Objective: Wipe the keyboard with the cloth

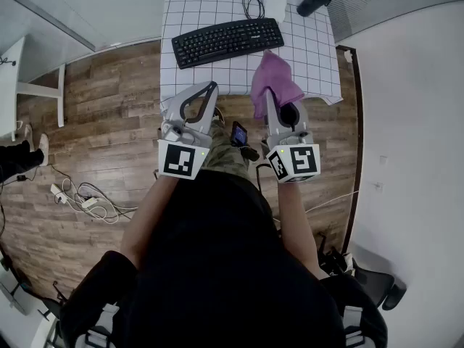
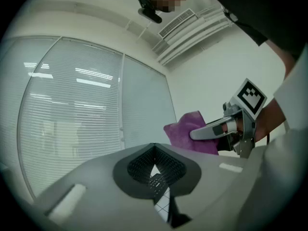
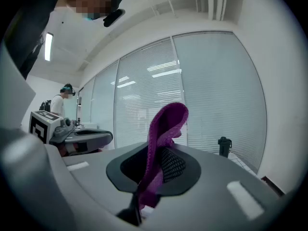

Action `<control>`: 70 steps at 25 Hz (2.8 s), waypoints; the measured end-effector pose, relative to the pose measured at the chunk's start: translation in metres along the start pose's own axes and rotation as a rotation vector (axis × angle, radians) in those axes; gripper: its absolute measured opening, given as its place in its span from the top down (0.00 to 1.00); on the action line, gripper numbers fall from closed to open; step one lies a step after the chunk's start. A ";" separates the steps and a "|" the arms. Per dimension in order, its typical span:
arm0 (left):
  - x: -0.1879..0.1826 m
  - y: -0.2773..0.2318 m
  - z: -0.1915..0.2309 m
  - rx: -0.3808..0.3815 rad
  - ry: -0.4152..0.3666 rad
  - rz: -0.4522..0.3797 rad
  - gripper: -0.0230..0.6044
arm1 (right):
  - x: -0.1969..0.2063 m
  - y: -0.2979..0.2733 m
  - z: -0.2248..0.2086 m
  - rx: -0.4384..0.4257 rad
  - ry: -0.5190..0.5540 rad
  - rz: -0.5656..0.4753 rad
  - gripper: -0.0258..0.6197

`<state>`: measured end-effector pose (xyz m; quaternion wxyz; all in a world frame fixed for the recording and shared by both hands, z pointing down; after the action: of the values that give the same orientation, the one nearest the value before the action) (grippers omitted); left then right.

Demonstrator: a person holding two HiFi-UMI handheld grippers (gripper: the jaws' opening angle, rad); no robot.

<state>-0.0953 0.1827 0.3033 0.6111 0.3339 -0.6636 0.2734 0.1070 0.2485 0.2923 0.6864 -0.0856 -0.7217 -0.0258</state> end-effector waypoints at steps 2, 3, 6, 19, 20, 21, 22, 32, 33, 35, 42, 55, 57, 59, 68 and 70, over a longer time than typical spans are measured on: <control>0.001 -0.006 0.002 -0.019 0.002 0.011 0.96 | 0.000 -0.006 -0.006 -0.006 -0.004 0.011 0.87; 0.002 -0.010 0.003 -0.029 0.003 0.017 0.96 | 0.000 -0.009 -0.010 -0.012 -0.011 0.016 0.87; 0.007 -0.022 0.009 -0.055 0.006 0.032 0.96 | 0.001 -0.024 -0.022 -0.051 -0.071 0.026 0.86; 0.020 -0.090 0.027 -0.077 0.032 0.114 0.96 | 0.008 -0.097 -0.094 -0.088 -0.199 0.096 0.85; 0.021 -0.098 0.027 -0.074 0.029 0.112 0.96 | 0.008 -0.101 -0.100 -0.088 -0.195 0.100 0.85; 0.021 -0.106 0.027 -0.070 0.026 0.109 0.96 | 0.008 -0.105 -0.107 -0.087 -0.194 0.104 0.85; 0.021 -0.113 0.028 -0.066 0.023 0.108 0.96 | 0.008 -0.108 -0.114 -0.083 -0.195 0.109 0.85; 0.032 -0.155 0.030 -0.115 -0.018 0.183 0.96 | 0.039 -0.147 -0.190 -0.091 -0.214 0.206 0.85; 0.034 -0.156 0.031 -0.131 -0.019 0.197 0.96 | 0.044 -0.153 -0.199 -0.092 -0.211 0.227 0.85; 0.040 -0.156 0.034 -0.170 -0.029 0.220 0.96 | 0.056 -0.165 -0.217 -0.106 -0.202 0.275 0.85; 0.079 -0.139 0.039 -0.278 -0.032 0.344 0.96 | 0.097 -0.207 -0.282 -0.190 -0.266 0.414 0.85; 0.156 -0.136 0.062 -0.329 0.034 0.505 0.96 | 0.155 -0.260 -0.338 -0.116 -0.083 0.662 0.85; 0.168 -0.132 0.066 -0.336 0.058 0.528 0.96 | 0.163 -0.266 -0.343 -0.122 -0.076 0.701 0.85; 0.180 -0.126 0.070 -0.341 0.079 0.552 0.96 | 0.169 -0.276 -0.346 -0.128 -0.071 0.733 0.85; 0.236 -0.106 0.081 -0.279 0.059 0.673 0.96 | 0.192 -0.314 -0.341 -0.123 -0.029 0.844 0.85; 0.248 -0.101 0.083 -0.283 0.078 0.697 0.96 | 0.195 -0.318 -0.338 -0.115 -0.037 0.859 0.85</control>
<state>-0.0762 0.0282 0.5363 0.5461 -0.0103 -0.7450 0.3831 0.3809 -0.0998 0.5313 0.6158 -0.4168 -0.6301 0.2235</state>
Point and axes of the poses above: the fingertips, and each gripper's own axes: y backward along the fingers, z to its left, x out of its underside, the point moved 9 cm from there along y, backward along the fingers, and after that the axes turned 2 degrees about -z, right-handed, at the moved point
